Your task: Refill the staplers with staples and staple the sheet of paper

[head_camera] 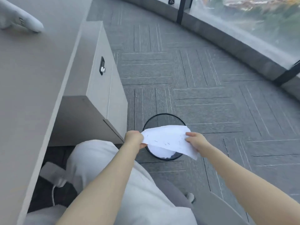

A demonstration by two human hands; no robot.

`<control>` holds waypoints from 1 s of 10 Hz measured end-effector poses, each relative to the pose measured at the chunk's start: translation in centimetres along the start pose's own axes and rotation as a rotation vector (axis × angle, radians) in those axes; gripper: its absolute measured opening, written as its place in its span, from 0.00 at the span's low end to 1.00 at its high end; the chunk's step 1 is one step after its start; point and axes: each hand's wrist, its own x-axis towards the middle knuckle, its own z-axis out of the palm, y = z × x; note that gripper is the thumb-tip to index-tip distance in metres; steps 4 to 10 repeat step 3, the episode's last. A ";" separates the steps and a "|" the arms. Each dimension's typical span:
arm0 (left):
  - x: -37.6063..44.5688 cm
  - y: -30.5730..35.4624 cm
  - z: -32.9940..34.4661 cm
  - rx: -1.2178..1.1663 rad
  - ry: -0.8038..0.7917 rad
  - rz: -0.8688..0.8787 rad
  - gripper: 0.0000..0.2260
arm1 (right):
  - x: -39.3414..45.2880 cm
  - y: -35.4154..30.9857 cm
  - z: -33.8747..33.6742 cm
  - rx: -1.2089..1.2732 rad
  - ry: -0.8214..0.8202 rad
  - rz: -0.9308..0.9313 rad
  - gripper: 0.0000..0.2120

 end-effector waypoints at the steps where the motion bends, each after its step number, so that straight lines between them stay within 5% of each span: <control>1: 2.2 -0.3 1.1 -0.030 0.001 -0.026 0.15 | 1.8 0.4 0.6 0.042 0.010 0.094 0.18; 2: 3.2 -0.2 1.4 -0.059 -0.036 -0.064 0.07 | 2.7 0.0 1.1 0.150 -0.026 0.195 0.17; 3: 4.0 -0.2 1.5 0.028 -0.064 -0.074 0.14 | 2.7 -0.5 1.5 0.258 -0.067 0.338 0.19; 10: 4.0 -0.2 1.5 0.028 -0.064 -0.074 0.14 | 2.7 -0.5 1.5 0.258 -0.067 0.338 0.19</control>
